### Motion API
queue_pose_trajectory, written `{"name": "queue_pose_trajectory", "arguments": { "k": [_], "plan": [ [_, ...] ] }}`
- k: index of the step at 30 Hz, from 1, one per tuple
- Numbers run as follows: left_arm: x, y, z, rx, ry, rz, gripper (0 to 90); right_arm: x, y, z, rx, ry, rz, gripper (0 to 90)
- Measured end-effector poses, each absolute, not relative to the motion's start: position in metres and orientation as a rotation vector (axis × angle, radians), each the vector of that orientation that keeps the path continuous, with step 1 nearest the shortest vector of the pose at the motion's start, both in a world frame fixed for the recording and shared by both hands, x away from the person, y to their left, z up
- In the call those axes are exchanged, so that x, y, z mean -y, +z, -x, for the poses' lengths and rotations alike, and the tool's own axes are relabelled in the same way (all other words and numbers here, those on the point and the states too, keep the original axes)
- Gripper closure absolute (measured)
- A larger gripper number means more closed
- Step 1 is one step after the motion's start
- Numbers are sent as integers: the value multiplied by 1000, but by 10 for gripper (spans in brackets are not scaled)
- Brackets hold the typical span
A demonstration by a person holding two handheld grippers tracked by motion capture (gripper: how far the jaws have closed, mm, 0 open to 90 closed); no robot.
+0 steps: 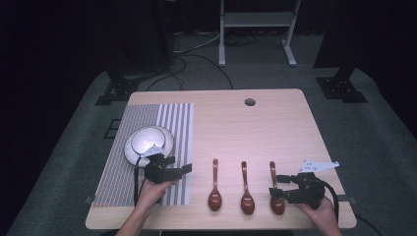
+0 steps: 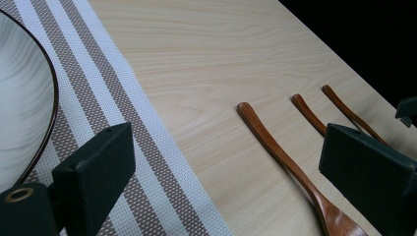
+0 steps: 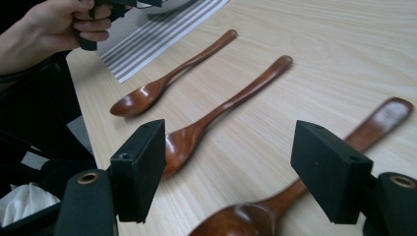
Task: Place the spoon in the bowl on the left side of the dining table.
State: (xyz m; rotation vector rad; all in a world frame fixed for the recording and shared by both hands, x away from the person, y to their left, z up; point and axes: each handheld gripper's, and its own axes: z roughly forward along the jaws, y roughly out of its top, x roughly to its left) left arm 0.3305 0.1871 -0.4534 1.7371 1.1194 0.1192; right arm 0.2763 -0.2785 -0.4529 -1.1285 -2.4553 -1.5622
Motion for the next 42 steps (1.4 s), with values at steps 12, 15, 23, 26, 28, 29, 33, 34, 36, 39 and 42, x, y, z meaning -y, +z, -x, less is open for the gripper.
{"name": "queue_pose_trajectory", "arguments": {
  "k": [12,15,23,26,28,29,33,34,36,39,42],
  "plan": [
    [-187,-458,-332,-1132,83,-1736,58,243,-445,-291,2457,-1528,999,281],
    [-187,-458,-332,-1133,82,-1734,58,233,-443,-293,2471,-1509,959,281],
    [-185,-457,-331,-1122,84,-1738,59,209,-438,-297,2526,-1444,862,281],
    [-184,-457,-331,-1118,82,-1741,59,200,-436,-299,2529,-1428,829,281],
    [-184,-457,-330,-1116,85,-1745,59,191,-435,-299,2538,-1412,796,281],
    [-184,-457,-330,-1116,85,-1745,59,191,-435,-299,2538,-1412,796,281],
    [-182,-456,-329,-1111,84,-1744,59,179,-436,-297,2551,-1380,749,283],
    [-182,-456,-329,-1104,83,-1747,59,173,-436,-296,2557,-1367,726,284],
    [-181,-457,-329,-1104,83,-1746,58,168,-436,-295,2549,-1362,703,298],
    [-181,-457,-329,-1104,81,-1746,59,158,-435,-295,2554,-1342,667,312],
    [-181,-457,-330,-1104,78,-1750,59,148,-434,-295,2573,-1322,622,363]
  ]
}}
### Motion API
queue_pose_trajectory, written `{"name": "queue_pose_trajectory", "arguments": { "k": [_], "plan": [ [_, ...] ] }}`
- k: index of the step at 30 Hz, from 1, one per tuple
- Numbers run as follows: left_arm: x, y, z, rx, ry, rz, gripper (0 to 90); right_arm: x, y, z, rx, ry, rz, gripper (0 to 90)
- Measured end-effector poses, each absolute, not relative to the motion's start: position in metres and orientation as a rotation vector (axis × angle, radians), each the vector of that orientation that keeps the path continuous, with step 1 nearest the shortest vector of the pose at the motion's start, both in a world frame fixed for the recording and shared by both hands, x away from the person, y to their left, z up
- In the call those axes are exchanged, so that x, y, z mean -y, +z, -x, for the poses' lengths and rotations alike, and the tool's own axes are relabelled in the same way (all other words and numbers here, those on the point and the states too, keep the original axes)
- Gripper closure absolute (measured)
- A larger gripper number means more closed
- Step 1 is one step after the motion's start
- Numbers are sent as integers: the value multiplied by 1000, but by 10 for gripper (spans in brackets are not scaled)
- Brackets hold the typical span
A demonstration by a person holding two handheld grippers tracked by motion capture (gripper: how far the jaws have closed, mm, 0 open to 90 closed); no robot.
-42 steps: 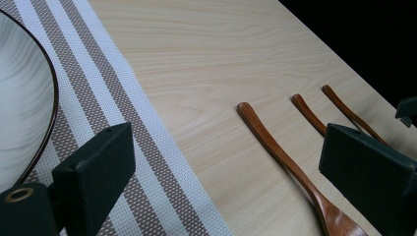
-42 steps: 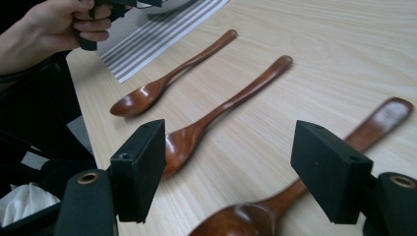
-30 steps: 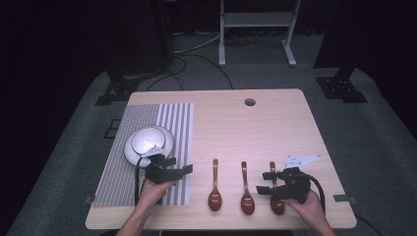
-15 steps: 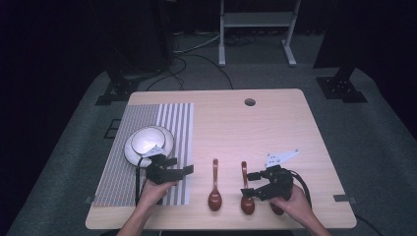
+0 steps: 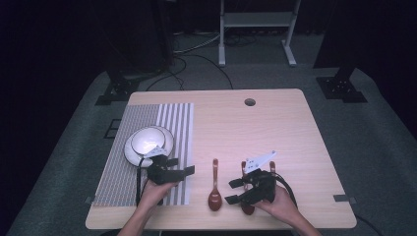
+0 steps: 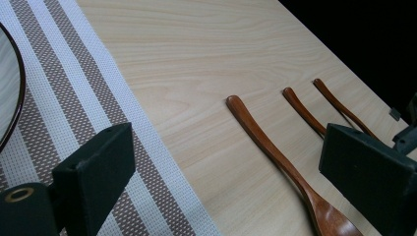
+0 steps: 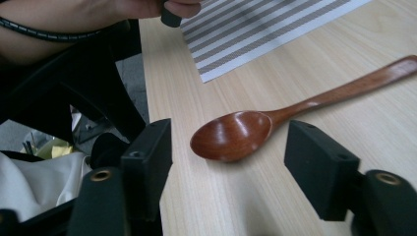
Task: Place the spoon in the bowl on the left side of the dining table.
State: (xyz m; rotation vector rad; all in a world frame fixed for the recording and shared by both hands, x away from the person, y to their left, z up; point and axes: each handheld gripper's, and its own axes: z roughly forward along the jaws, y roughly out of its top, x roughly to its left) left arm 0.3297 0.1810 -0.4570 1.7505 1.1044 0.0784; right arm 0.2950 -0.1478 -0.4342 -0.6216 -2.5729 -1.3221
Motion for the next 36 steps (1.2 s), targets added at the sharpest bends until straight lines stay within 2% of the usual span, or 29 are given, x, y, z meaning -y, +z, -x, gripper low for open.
{"name": "queue_pose_trajectory", "arguments": {
  "k": [3,6,8,9,11,16,29,31,36],
  "plan": [
    [-180,-457,-330,-1109,71,-1748,59,141,-434,-295,2586,-1302,603,407],
    [-179,-458,-329,-1105,68,-1750,59,126,-438,-294,2614,-1239,553,541],
    [-178,-458,-329,-1103,65,-1755,59,119,-441,-292,2621,-1212,528,602],
    [-178,-458,-329,-1103,65,-1755,59,119,-441,-292,2621,-1212,528,602],
    [-177,-458,-329,-1102,61,-1758,59,109,-445,-291,2642,-1166,496,712],
    [-175,-459,-329,-1101,56,-1764,59,98,-447,-290,2666,-1118,455,827],
    [-167,-460,-329,-1089,48,-1778,59,85,-466,-281,2758,-1027,403,841],
    [-164,-461,-329,-1085,37,-1780,59,83,-464,-276,2820,-1043,388,803],
    [-157,-462,-328,-1068,24,-1793,59,84,-465,-274,2860,-1055,377,825]
  ]
}}
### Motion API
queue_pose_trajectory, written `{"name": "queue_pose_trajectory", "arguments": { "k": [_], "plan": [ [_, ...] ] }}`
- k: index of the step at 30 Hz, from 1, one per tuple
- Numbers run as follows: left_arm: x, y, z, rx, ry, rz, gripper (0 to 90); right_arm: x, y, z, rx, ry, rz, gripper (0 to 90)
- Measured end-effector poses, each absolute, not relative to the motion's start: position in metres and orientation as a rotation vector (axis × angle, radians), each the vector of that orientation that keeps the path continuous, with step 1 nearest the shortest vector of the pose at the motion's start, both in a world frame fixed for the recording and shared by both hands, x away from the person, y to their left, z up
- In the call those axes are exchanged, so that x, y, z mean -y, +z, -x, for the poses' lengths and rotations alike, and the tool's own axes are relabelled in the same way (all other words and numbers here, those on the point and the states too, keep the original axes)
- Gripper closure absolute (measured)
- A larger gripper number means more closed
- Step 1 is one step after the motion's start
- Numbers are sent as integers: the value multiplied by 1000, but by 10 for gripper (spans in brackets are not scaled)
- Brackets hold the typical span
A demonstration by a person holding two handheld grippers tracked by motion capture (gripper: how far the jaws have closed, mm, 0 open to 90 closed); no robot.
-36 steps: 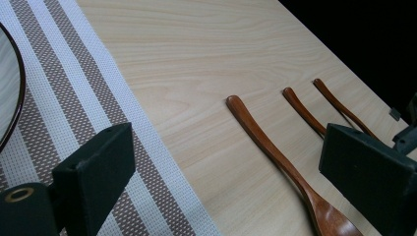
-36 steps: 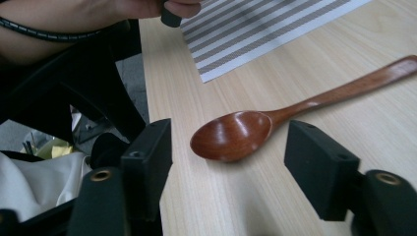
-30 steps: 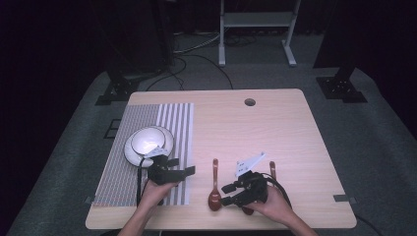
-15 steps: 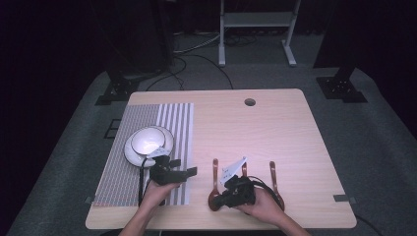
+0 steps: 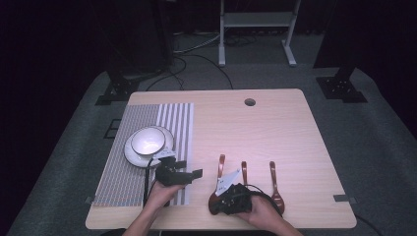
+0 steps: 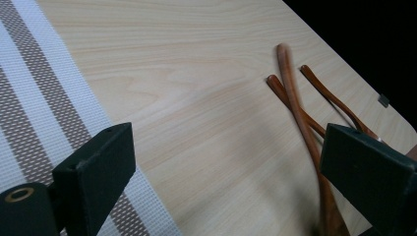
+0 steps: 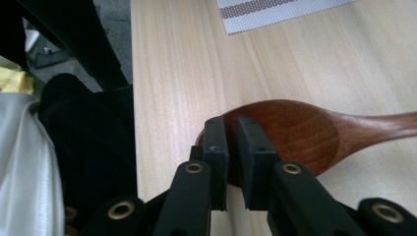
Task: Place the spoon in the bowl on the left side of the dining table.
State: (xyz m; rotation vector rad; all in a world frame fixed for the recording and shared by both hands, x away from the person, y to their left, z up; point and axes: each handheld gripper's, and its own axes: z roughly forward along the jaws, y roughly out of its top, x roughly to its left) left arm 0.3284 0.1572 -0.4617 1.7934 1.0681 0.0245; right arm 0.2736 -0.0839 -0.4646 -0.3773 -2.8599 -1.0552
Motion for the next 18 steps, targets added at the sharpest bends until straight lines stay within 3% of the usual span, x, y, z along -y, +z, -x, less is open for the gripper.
{"name": "queue_pose_trajectory", "arguments": {
  "k": [18],
  "plan": [
    [-123,-463,-338,-1057,-63,-1790,85,84,-465,-270,2896,-1077,338,827]
  ]
}}
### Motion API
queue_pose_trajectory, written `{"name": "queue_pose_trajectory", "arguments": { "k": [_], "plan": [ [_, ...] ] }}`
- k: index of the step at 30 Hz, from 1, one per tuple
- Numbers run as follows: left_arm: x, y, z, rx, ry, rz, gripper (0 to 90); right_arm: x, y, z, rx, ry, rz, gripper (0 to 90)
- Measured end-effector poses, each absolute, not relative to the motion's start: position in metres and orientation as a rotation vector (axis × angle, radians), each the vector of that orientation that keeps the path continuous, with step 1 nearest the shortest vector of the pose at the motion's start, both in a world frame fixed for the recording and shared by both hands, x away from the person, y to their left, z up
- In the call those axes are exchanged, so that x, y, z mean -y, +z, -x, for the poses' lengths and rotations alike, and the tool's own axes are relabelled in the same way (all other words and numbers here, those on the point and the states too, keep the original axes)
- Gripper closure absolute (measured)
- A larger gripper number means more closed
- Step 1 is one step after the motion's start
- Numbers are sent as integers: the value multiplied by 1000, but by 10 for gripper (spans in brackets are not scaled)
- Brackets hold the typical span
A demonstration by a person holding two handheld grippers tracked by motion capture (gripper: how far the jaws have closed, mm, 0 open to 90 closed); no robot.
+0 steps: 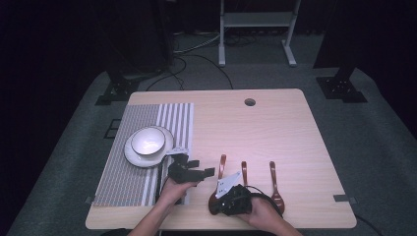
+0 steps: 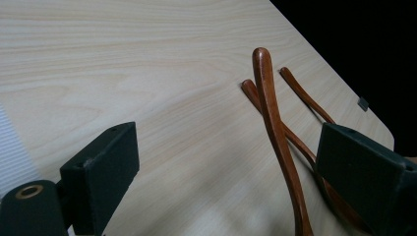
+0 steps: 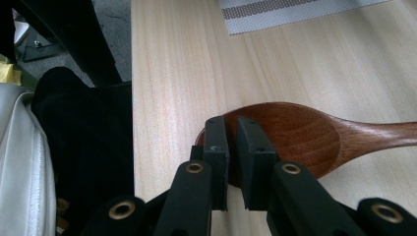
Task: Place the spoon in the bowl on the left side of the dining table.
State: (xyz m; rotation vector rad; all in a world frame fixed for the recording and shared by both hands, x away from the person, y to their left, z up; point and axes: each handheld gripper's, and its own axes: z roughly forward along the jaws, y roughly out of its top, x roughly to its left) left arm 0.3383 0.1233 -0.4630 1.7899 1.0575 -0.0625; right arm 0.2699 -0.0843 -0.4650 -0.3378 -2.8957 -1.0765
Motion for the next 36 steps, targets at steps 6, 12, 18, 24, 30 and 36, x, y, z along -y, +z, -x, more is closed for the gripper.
{"name": "queue_pose_trajectory", "arguments": {
  "k": [6,12,18,24,30,36],
  "plan": [
    [-105,-465,-349,-1049,-142,-1797,164,84,-465,-269,2896,-1081,333,827],
    [-92,-462,-356,-1034,-138,-1788,451,85,-465,-268,2907,-1091,317,827],
    [-89,-464,-357,-1007,-154,-1778,718,87,-467,-268,2893,-1113,328,823],
    [-92,-464,-355,-994,-199,-1718,770,88,-467,-266,2904,-1126,313,809],
    [-96,-465,-352,-970,-275,-1630,830,92,-468,-262,2882,-1160,302,715],
    [-99,-459,-348,-944,-299,-1579,846,99,-466,-262,2871,-1131,347,606]
  ]
}}
